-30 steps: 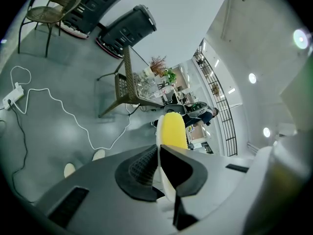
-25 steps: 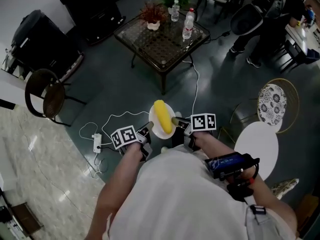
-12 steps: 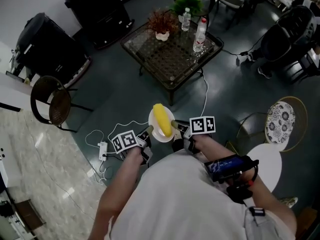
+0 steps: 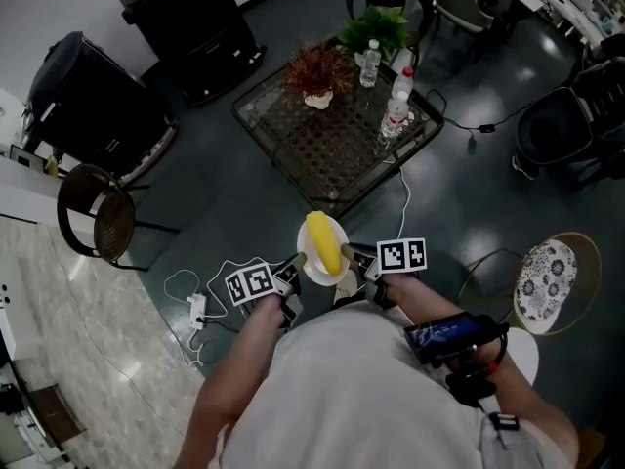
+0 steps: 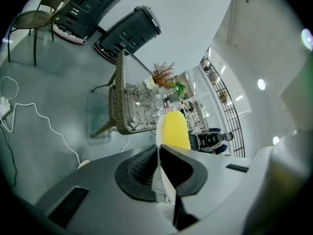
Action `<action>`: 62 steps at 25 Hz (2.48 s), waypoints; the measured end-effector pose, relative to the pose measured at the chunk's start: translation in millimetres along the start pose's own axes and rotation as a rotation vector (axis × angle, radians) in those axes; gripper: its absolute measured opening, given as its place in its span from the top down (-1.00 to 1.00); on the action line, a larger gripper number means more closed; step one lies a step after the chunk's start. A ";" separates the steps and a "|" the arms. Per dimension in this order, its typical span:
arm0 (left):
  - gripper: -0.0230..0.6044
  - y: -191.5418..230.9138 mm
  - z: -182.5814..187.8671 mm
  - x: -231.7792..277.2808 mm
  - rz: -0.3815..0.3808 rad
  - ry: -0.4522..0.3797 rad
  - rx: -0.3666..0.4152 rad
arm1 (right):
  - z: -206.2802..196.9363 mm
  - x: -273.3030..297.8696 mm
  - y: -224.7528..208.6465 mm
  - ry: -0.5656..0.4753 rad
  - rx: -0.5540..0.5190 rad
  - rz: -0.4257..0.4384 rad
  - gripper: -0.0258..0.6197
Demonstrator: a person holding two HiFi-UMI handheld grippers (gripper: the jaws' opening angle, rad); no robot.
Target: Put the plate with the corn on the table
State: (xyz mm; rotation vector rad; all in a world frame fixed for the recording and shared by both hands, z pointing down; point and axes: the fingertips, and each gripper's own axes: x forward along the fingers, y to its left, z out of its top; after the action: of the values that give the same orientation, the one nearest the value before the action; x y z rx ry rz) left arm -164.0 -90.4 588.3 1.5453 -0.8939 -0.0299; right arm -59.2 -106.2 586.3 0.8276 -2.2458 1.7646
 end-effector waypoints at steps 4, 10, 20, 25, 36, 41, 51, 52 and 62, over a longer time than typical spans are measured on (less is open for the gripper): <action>0.85 -7.8 18.4 26.0 0.017 -0.008 0.003 | 31.4 0.9 -12.9 0.013 0.000 0.016 0.81; 0.85 -13.8 37.3 46.7 0.022 -0.015 0.011 | 58.7 4.2 -22.7 0.006 0.014 0.042 0.81; 0.84 -8.3 75.7 77.9 0.025 0.031 0.050 | 94.7 23.3 -39.8 -0.027 0.030 0.024 0.81; 0.85 -2.9 105.6 101.6 0.009 0.078 0.083 | 121.5 38.4 -51.4 -0.049 0.032 -0.009 0.81; 0.84 21.9 170.2 149.2 -0.011 0.134 0.103 | 178.9 84.3 -79.5 -0.092 0.047 -0.036 0.81; 0.84 30.4 189.0 167.8 -0.006 0.161 0.124 | 195.1 98.9 -93.5 -0.101 0.060 -0.054 0.81; 0.84 54.4 215.3 203.3 0.012 0.204 0.139 | 218.8 125.7 -123.9 -0.101 0.082 -0.083 0.81; 0.84 56.6 217.0 207.0 0.014 0.210 0.145 | 220.3 127.8 -127.8 -0.102 0.086 -0.087 0.81; 0.84 72.4 235.8 244.8 0.037 0.249 0.186 | 241.4 145.7 -162.3 -0.109 0.098 -0.129 0.81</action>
State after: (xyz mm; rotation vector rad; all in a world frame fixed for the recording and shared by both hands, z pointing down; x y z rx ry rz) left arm -150.1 -413.4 715.5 1.6611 -0.7423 0.2736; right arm -47.9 -402.5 720.1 1.0879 -2.1307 1.8226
